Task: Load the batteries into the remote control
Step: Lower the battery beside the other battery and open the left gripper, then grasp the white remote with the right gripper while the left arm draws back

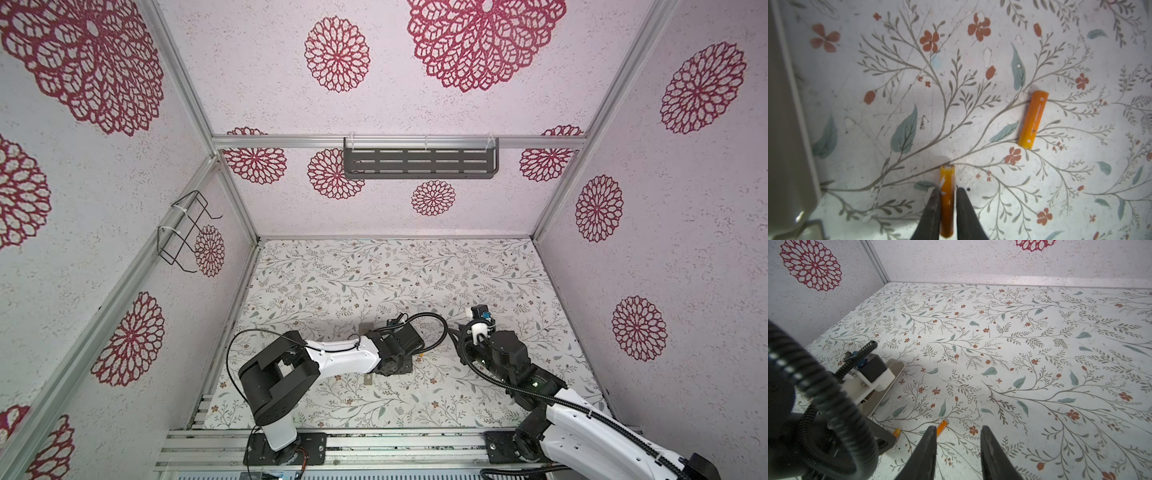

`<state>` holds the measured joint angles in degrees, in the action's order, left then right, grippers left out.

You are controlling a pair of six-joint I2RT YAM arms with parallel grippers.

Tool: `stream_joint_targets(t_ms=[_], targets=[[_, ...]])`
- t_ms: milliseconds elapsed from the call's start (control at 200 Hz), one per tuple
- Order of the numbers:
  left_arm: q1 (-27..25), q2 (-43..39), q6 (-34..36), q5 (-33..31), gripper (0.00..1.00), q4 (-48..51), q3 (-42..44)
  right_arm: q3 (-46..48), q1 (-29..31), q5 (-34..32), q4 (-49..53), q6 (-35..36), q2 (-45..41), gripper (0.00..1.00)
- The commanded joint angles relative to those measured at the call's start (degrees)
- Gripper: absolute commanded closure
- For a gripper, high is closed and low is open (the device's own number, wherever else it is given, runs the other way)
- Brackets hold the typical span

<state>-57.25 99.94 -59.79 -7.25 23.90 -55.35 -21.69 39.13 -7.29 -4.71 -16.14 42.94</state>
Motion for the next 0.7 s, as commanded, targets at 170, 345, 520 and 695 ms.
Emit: stream_joint_targets(t_ms=[170, 345, 520, 695], targets=[[-0.68, 0.76, -1.03, -1.59, 0.75, -0.32, -0.5, -1.28, -0.33, -2.44, 1.65, 0.59, -1.43, 0.62], [-0.72, -0.46, -0.43, -1.34, 0.68, -0.09, -1.1, -1.78, -0.31, -3.2, 2.84, 0.72, -1.98, 0.62], [-0.41, -3.96, 1.62, 0.0, 0.62, 0.36, -2.08, -3.36, -0.3, -3.65, 4.29, 0.84, 0.86, 0.61], [1.18, -10.43, 2.57, 2.02, 0.56, 0.31, -0.6, -6.82, -0.29, -5.05, 6.62, -1.07, 5.92, 0.32]])
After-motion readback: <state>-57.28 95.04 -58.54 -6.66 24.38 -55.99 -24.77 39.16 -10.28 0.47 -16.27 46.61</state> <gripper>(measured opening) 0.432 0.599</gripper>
